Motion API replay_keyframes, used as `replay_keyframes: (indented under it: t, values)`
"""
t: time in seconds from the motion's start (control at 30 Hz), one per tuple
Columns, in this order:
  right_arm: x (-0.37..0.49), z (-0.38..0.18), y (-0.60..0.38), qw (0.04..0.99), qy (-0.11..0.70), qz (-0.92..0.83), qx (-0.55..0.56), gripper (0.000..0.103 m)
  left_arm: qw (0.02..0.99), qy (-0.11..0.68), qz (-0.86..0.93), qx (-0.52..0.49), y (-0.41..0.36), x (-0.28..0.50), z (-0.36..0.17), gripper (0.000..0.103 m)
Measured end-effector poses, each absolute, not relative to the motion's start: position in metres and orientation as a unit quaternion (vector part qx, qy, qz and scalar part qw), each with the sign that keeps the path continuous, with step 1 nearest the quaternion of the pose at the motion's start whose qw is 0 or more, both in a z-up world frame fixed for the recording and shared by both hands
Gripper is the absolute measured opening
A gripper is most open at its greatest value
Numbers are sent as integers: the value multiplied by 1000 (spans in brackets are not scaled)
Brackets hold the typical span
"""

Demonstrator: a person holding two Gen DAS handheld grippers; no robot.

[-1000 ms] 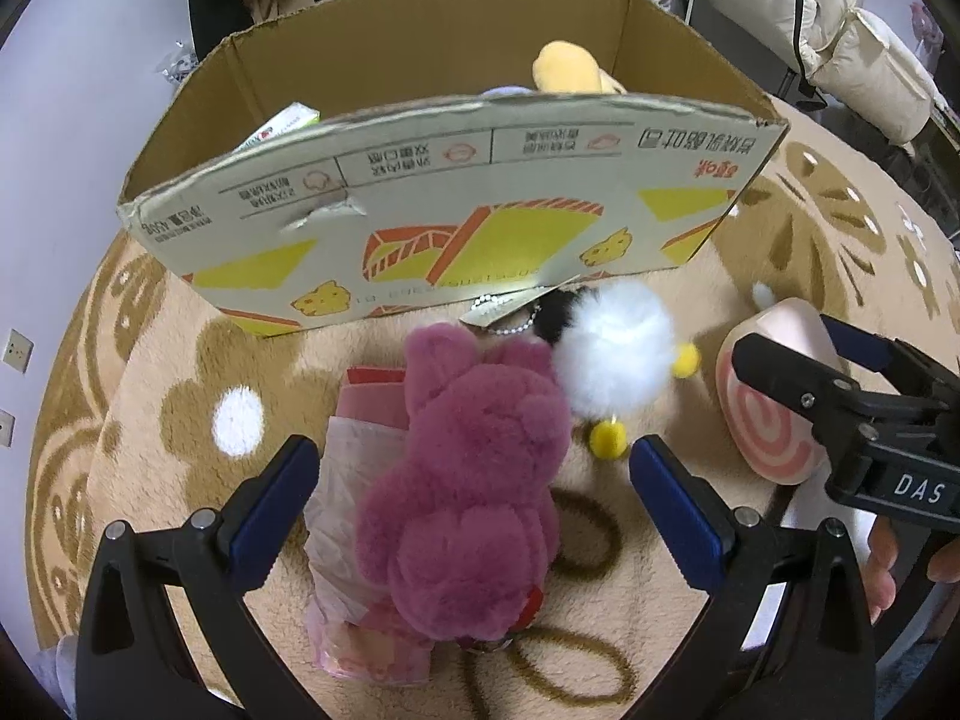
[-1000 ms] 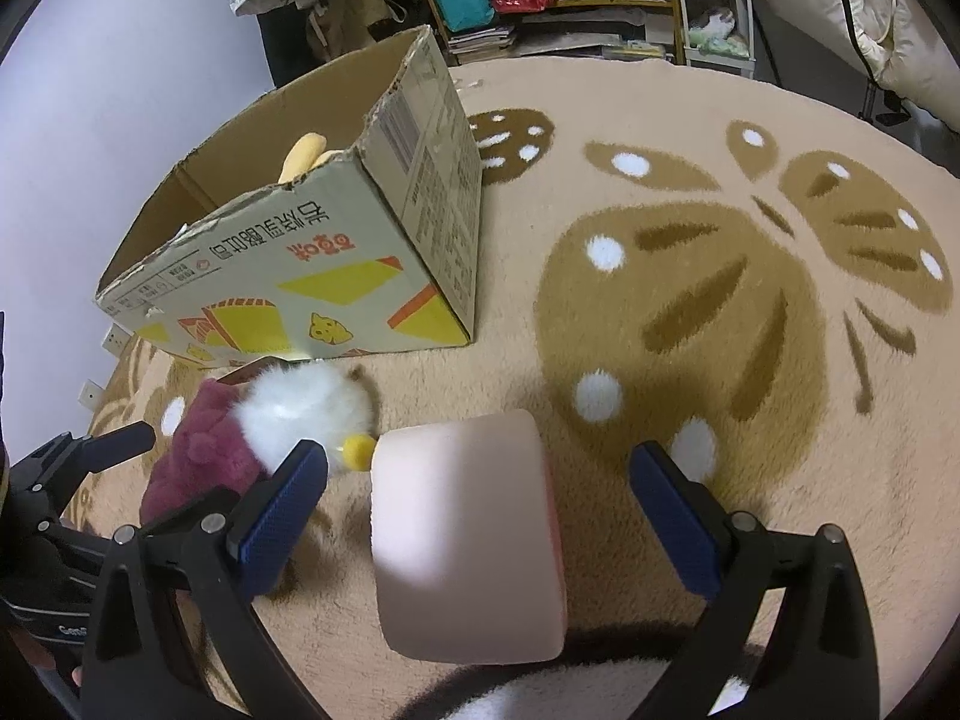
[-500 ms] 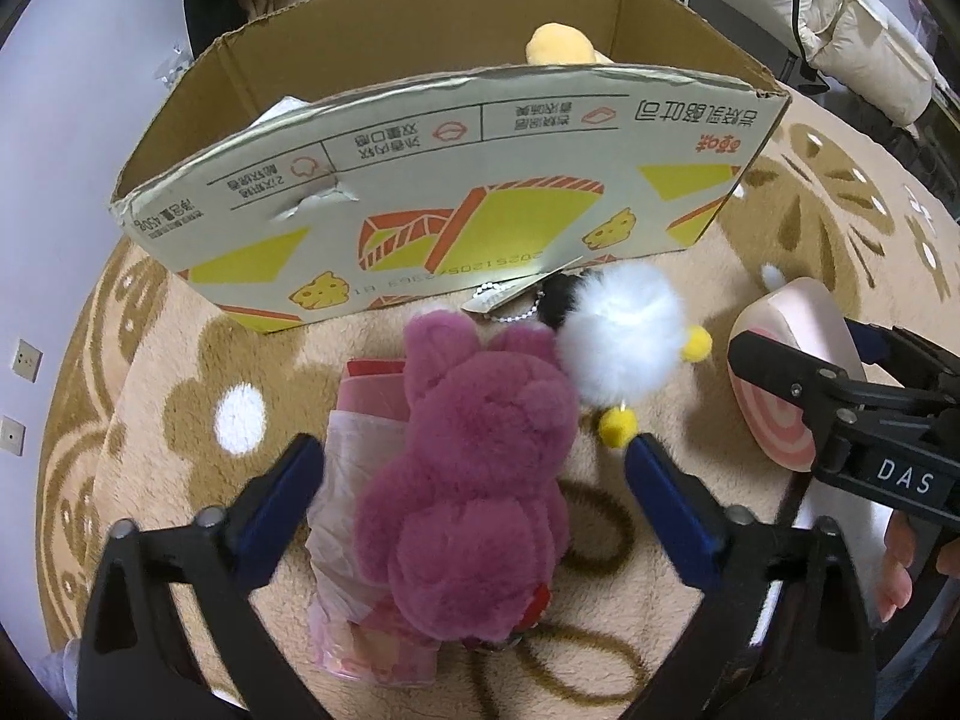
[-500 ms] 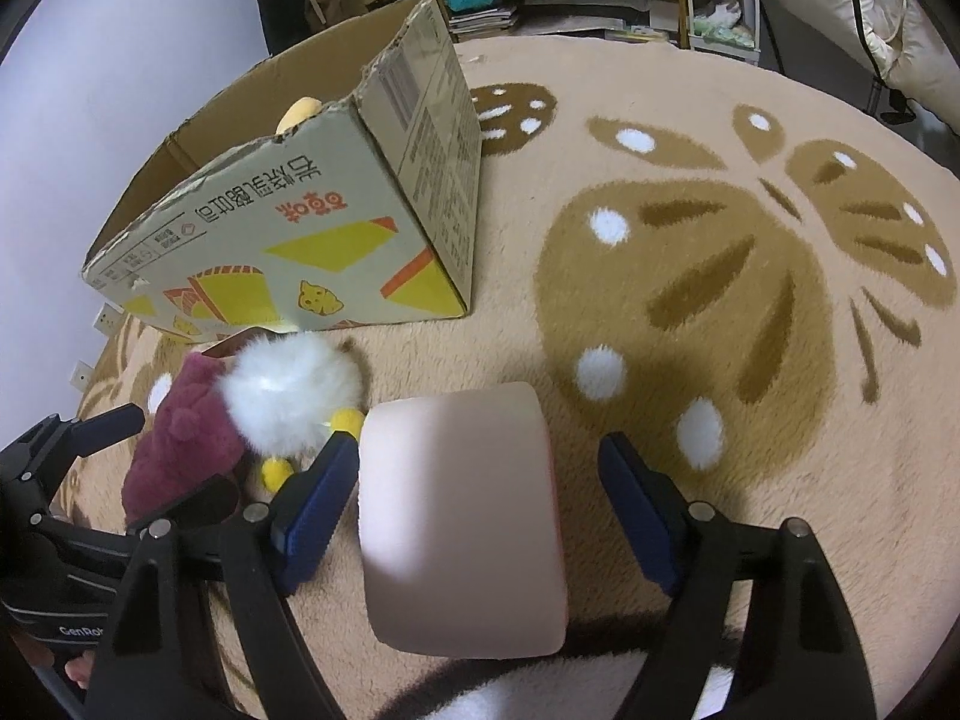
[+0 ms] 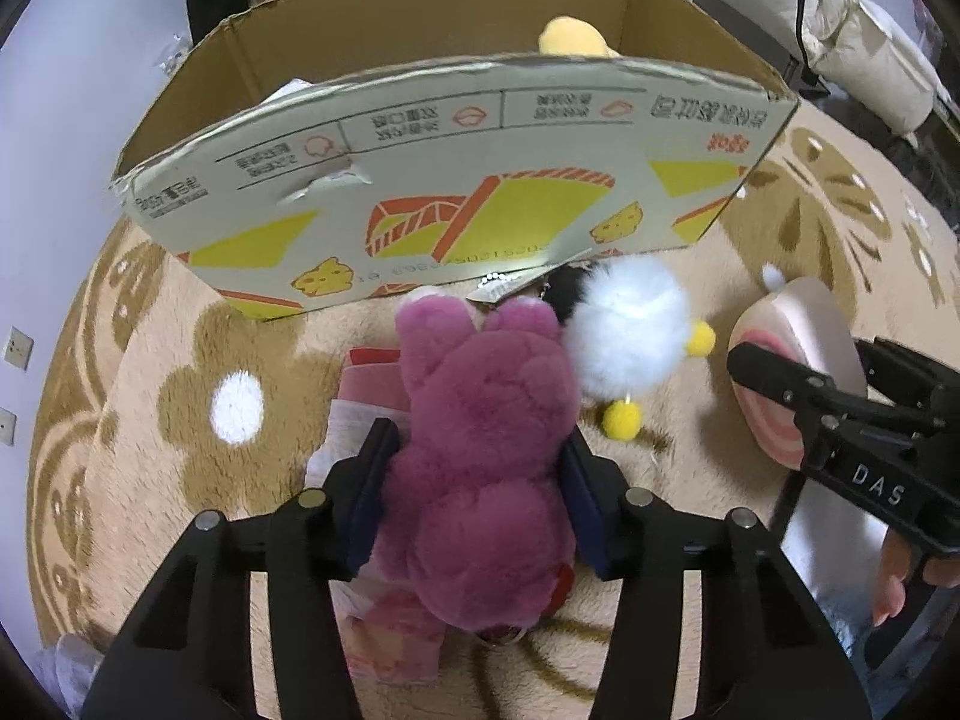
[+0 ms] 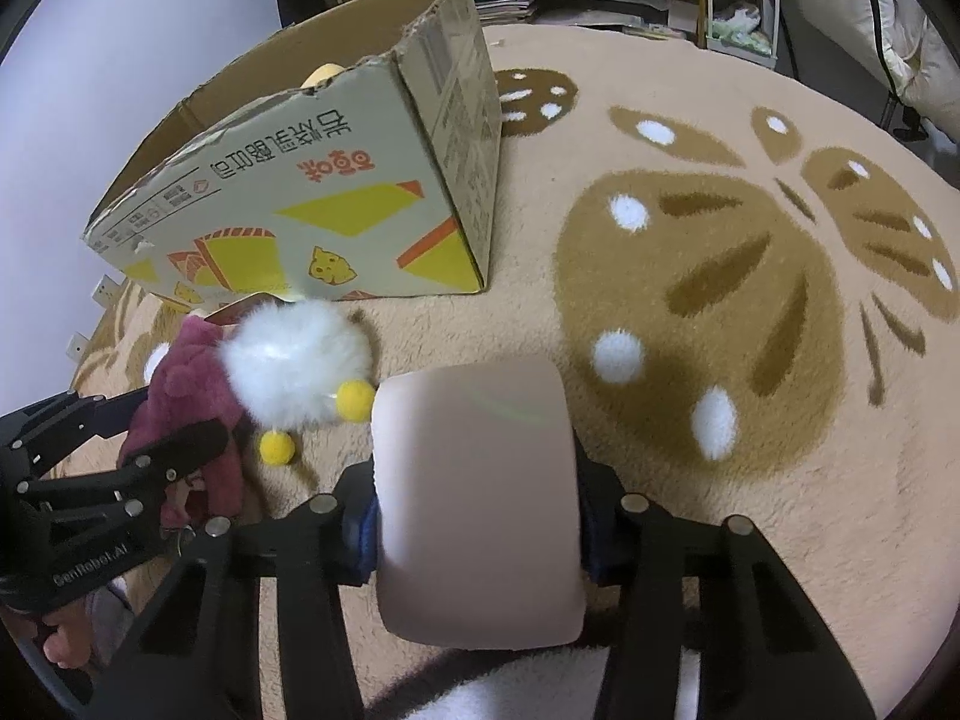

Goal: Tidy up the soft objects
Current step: 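Grasp the pink bunny with left tool while right tool grasps the pink roll cushion, then lift both held items over the box and open both tools to drop them inside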

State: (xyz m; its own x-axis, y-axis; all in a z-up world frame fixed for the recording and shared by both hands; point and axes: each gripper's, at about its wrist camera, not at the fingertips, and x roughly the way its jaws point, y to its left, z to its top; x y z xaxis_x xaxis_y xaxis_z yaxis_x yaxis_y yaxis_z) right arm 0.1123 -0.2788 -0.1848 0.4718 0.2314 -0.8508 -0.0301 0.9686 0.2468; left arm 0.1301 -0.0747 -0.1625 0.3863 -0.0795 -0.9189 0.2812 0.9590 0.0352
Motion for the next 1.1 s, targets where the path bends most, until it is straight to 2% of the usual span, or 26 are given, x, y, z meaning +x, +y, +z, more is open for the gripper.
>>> replay_keyframes:
  t: [0.67, 1.1]
  values:
    - [105, -171, -288, 868, 473, 79, 128, 50, 862, 501, -73, 10, -31, 130, -136, 45]
    - [90, -134, -296, 904, 391, 87, 152, 49, 899, 436, -41, 26, -27, 115, -101, 45]
